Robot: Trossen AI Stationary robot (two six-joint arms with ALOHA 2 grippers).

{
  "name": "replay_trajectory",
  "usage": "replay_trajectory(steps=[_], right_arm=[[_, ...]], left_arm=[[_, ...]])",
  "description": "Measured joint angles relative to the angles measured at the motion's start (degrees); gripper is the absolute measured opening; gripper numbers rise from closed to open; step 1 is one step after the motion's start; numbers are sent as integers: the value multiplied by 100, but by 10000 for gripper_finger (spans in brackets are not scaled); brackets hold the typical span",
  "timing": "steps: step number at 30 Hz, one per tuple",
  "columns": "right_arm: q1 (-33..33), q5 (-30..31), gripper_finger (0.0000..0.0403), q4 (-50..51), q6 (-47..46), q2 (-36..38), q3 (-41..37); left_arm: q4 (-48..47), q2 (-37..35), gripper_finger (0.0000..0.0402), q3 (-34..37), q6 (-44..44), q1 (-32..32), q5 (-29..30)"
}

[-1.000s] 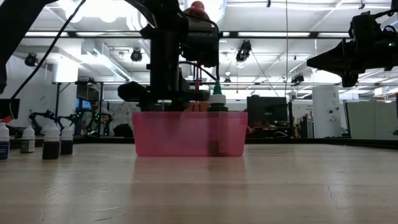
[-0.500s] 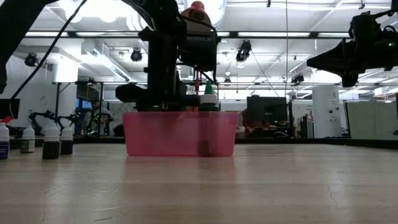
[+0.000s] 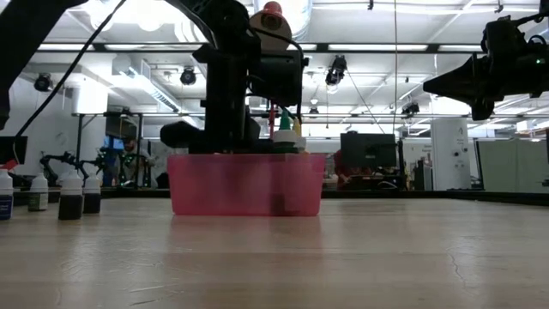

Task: Pick & Place food coloring
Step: Put the small orange food coloring bottle into the pink bin

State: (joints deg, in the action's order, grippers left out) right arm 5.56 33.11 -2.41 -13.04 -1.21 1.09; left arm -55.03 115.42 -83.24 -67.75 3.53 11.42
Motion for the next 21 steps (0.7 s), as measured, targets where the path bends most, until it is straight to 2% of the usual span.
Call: replay_trajectory(steps=[11,21], right_arm=[[2,-1,9,1,0,0,-1],[6,1,9,1,0,0,1]], left_arm=[[-19,-16,117,-154,17,-24,25],[-470,-21,117,-202,-39,-26,114]])
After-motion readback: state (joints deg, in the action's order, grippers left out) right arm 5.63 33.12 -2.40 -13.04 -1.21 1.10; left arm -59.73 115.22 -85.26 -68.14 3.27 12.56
